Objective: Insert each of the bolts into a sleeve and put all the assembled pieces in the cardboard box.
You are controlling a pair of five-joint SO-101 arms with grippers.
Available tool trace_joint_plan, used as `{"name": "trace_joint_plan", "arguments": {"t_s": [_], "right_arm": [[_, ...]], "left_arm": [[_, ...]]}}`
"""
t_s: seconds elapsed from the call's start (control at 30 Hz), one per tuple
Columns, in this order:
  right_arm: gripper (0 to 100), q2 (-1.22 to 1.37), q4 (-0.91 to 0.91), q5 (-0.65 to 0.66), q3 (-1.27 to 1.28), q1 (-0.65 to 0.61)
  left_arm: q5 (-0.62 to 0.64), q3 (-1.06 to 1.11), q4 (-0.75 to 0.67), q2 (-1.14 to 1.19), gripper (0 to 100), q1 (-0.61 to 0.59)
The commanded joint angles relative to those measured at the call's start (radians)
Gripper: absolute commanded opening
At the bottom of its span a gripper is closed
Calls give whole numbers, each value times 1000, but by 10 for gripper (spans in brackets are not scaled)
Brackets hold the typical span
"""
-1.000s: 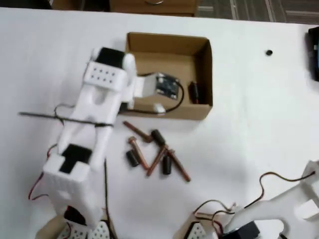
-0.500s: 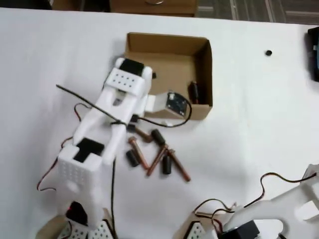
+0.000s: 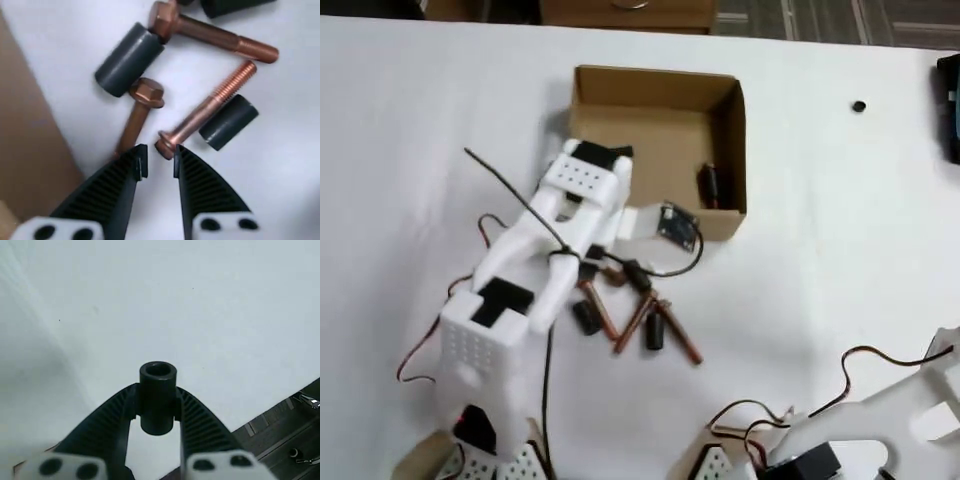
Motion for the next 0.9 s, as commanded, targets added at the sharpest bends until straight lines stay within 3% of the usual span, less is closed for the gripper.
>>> {"name": "trace_joint_plan", "arguments": {"t_s": [0.0, 0.87], "right_arm": [[19, -35, 2, 2, -6, -8], [19, -35, 4, -6, -9, -67]], "left_arm": [[-433, 2, -23, -8, 116, 9], [-430, -54, -169, 170, 116, 15]]}}
